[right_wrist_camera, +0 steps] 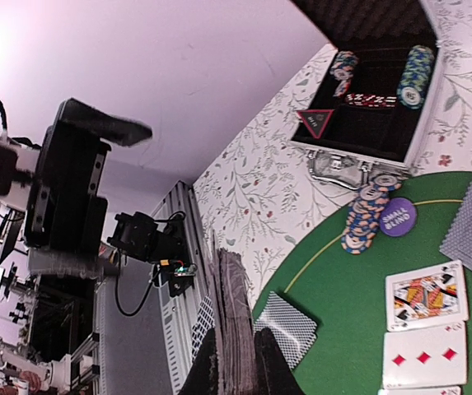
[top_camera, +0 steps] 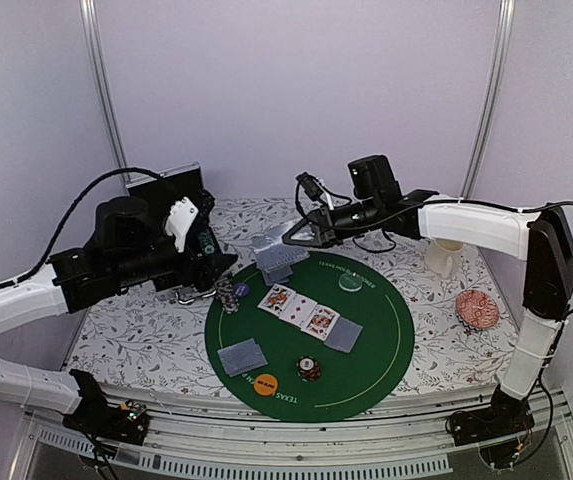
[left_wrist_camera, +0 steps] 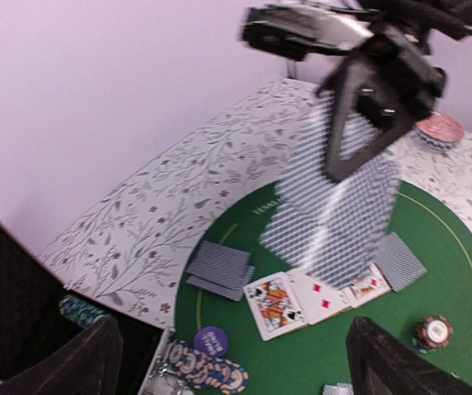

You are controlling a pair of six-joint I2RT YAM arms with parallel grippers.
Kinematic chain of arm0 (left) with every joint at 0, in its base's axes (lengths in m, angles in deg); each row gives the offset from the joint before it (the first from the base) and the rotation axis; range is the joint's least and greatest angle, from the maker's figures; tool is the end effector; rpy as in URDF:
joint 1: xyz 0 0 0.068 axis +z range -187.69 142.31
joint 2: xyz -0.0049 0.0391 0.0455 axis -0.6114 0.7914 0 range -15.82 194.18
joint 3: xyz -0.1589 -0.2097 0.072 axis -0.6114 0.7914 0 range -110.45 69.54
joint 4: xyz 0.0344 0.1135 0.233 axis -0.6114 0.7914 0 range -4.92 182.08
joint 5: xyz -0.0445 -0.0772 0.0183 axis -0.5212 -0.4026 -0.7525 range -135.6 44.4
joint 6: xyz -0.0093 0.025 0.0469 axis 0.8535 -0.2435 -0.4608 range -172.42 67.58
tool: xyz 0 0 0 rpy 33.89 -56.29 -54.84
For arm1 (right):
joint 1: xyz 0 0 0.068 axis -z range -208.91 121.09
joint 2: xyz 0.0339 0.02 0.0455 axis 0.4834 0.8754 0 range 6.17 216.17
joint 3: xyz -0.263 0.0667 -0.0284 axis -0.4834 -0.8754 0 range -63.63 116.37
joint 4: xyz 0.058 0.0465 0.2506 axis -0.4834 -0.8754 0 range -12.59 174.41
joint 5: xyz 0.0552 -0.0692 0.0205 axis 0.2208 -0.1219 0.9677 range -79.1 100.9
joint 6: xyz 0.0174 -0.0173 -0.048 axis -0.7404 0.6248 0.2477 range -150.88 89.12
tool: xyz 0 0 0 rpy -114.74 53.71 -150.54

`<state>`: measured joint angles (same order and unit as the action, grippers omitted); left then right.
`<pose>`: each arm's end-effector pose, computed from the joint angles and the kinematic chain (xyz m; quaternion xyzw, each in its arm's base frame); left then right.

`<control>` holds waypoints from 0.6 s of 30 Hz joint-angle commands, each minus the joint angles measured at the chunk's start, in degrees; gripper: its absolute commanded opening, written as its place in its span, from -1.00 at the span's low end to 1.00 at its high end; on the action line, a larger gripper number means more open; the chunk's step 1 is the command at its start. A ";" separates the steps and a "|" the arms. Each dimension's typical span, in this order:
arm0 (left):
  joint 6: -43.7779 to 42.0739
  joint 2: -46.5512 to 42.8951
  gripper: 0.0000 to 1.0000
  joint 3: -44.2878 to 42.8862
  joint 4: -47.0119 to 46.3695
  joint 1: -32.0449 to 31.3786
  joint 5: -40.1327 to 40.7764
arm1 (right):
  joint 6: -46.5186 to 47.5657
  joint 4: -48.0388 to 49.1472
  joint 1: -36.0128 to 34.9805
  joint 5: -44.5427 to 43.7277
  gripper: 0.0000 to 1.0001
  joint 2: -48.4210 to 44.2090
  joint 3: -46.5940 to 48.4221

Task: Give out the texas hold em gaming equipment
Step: Pick up the all-in button from the chip case.

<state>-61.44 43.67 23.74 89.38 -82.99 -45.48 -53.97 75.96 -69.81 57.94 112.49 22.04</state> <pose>0.1708 -0.1724 0.3074 0.3687 0.7200 -0.1823 0.5590 0.3082 0.3014 0.2888 -0.3222 0.7496 0.5380 0.2118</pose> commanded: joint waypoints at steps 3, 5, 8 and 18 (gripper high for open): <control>17.12 7.95 0.82 -11.32 11.56 13.70 11.04 | 3.47 -0.37 3.72 -6.22 -0.97 -9.15 -6.23; 23.84 11.00 0.71 -13.48 15.56 20.21 10.92 | 4.81 -1.31 4.34 -7.16 -0.97 -10.72 -7.88; 32.27 14.32 0.60 -12.36 16.44 31.32 7.57 | 6.16 -2.33 4.85 -7.68 -0.97 -12.26 -9.50; 39.68 27.80 0.76 -5.88 9.03 46.23 -5.28 | 9.02 -4.28 4.96 -10.28 -0.96 -15.30 -12.86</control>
<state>-25.37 68.26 15.90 100.65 -37.37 -44.04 -46.62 72.18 -65.11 48.98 100.01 10.32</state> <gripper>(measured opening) 0.869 0.091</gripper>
